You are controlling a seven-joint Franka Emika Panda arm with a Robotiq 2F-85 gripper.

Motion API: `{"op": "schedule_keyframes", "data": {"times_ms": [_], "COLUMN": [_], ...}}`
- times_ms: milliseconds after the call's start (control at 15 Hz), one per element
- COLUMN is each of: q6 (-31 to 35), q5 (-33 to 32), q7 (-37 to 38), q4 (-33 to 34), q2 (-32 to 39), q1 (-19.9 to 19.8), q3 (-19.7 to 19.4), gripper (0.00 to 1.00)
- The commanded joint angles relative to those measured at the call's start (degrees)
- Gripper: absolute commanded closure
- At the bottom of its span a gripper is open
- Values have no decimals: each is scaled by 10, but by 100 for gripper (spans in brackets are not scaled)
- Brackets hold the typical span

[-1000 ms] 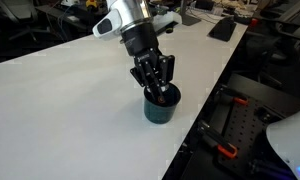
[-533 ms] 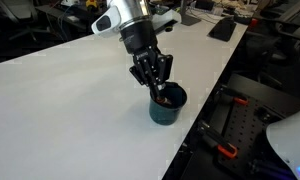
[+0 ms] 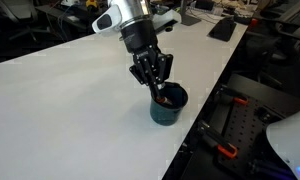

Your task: Put the marker on the table

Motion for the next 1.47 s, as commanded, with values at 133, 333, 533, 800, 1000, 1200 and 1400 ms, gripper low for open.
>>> {"op": "schedule_keyframes", "data": {"times_ms": [133, 333, 533, 800, 1000, 1200, 1400], "q6": [16, 13, 9, -1, -12, -25, -43], "q5": [25, 35, 45, 70, 89, 109, 126], "q7": [-35, -43, -52, -79, -94, -100, -98], "q4": [-14, -14, -14, -11, -5, 11, 33], "q2": [-10, -14, -19, -35, -53, -71, -80], "q1": [-10, -14, -17, -24, -27, -29, -30], "q3": [2, 2, 2, 2, -1, -9, -19], "gripper": [96, 96, 96, 96, 96, 96, 96]}}
